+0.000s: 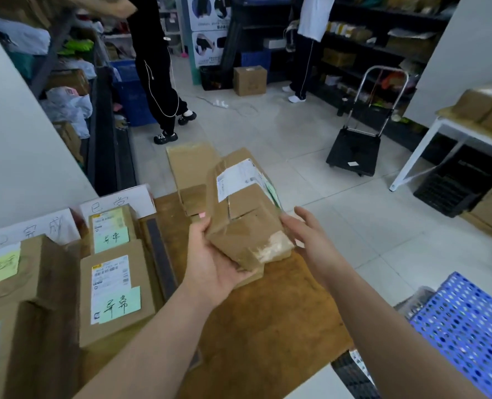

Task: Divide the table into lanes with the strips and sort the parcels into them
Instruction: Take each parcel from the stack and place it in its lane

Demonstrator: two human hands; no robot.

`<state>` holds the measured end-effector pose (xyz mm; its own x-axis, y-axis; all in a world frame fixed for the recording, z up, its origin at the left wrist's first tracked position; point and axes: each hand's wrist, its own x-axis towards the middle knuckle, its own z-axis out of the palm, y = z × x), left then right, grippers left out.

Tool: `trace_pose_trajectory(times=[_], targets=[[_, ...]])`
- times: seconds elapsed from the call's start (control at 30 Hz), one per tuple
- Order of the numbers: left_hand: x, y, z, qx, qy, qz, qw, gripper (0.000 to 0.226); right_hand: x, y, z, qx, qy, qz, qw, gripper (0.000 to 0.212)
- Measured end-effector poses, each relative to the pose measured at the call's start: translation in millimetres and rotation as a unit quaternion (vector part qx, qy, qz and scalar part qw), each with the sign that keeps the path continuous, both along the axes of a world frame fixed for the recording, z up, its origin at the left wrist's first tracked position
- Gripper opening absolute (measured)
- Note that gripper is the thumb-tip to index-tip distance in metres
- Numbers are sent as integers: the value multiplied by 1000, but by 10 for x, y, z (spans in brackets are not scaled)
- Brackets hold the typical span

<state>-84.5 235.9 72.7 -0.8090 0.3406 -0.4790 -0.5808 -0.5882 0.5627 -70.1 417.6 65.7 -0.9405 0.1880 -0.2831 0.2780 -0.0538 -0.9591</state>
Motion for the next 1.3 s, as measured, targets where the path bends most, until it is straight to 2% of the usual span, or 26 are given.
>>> trace_pose_trajectory(times=[0.07,0.1,0.2,0.23,0.3,0.37,0.5,0.63,0.83,0.93,1.13,1.3], targets=[[139,-128,-50,33,-1,6,999,55,142,-117,-24,-36,-20,12,999,98],[203,-184,-81,42,-3,6,999,56,201,-170,-26,-55,-21,26,998,96],[367,-332,-166,30,-16,7,999,54,346,-313,-20,-100,1,64,993,64],[407,-375,-184,10,-12,11,1000,50,390,-343,-18,-100,8,65,993,62],[469,-454,-183,-42,8,24,999,39,450,-366,-37,-82,13,63,995,66],[521,-521,-154,-121,53,32,991,36,492,-392,-39,-50,12,64,997,61],[625,-551,-124,-330,143,24,933,36,546,-448,-42,-22,12,65,998,52],[759,-564,-198,-408,144,37,901,38,594,-454,-68,6,19,86,996,67],[1159,-535,-196,-368,98,70,922,51,762,-478,-69,33,20,154,987,64],[1385,-586,-172,-366,84,113,920,48,868,-579,-38,34,18,189,981,57],[1788,-861,-198,-354,26,206,912,46,1030,-1002,2,-3,-46,280,959,58],[2126,-1300,-166,-314,-6,242,918,50,1125,-1462,102,8,-46,340,939,52]])
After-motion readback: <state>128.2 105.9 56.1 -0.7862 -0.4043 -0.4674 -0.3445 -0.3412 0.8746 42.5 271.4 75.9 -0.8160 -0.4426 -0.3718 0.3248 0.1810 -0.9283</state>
